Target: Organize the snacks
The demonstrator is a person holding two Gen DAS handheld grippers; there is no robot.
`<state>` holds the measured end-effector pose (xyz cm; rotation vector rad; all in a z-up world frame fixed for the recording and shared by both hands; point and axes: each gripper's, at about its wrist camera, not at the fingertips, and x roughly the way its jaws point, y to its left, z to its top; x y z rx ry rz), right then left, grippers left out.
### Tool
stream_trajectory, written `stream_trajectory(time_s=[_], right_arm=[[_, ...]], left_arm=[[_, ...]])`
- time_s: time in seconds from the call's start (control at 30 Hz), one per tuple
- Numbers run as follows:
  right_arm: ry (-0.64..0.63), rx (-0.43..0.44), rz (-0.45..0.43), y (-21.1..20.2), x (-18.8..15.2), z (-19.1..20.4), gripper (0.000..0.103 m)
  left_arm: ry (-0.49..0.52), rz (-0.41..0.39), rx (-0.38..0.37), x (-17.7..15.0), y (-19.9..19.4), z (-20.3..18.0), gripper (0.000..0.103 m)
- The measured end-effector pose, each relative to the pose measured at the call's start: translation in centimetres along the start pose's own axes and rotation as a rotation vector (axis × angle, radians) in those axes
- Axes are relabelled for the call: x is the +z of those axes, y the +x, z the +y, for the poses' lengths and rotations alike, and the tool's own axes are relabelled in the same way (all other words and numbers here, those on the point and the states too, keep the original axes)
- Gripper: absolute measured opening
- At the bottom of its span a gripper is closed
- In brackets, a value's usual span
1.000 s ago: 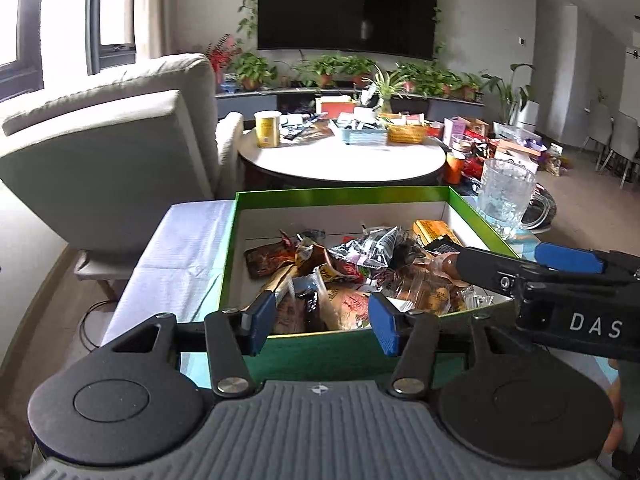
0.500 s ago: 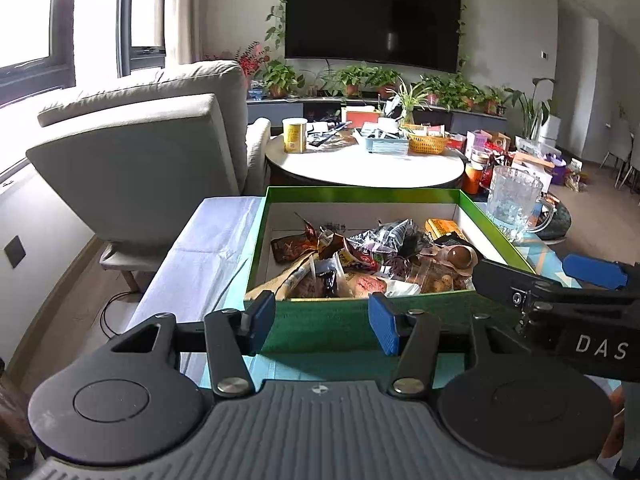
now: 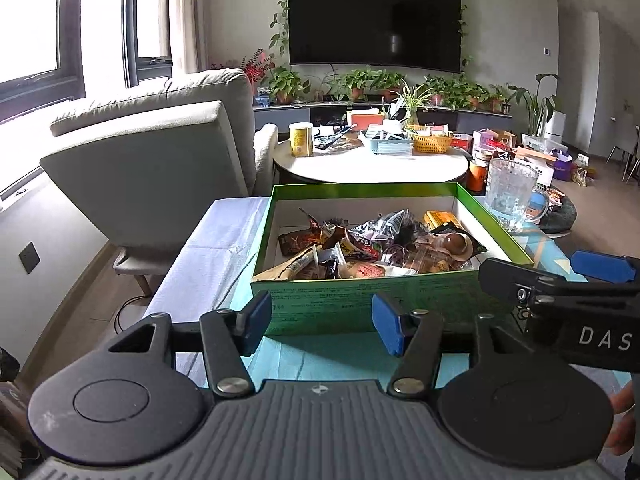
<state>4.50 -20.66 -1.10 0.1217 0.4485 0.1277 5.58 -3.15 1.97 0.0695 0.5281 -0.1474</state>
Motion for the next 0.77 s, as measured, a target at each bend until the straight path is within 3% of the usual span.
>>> stream_trajectory(time_s=[0.77], right_arm=[[0.001, 0.008, 0.003, -1.1, -0.2, 0.5, 0.038]], left_arm=[[0.016, 0.013, 0.014, -0.5, -1.0, 0.0, 0.053]])
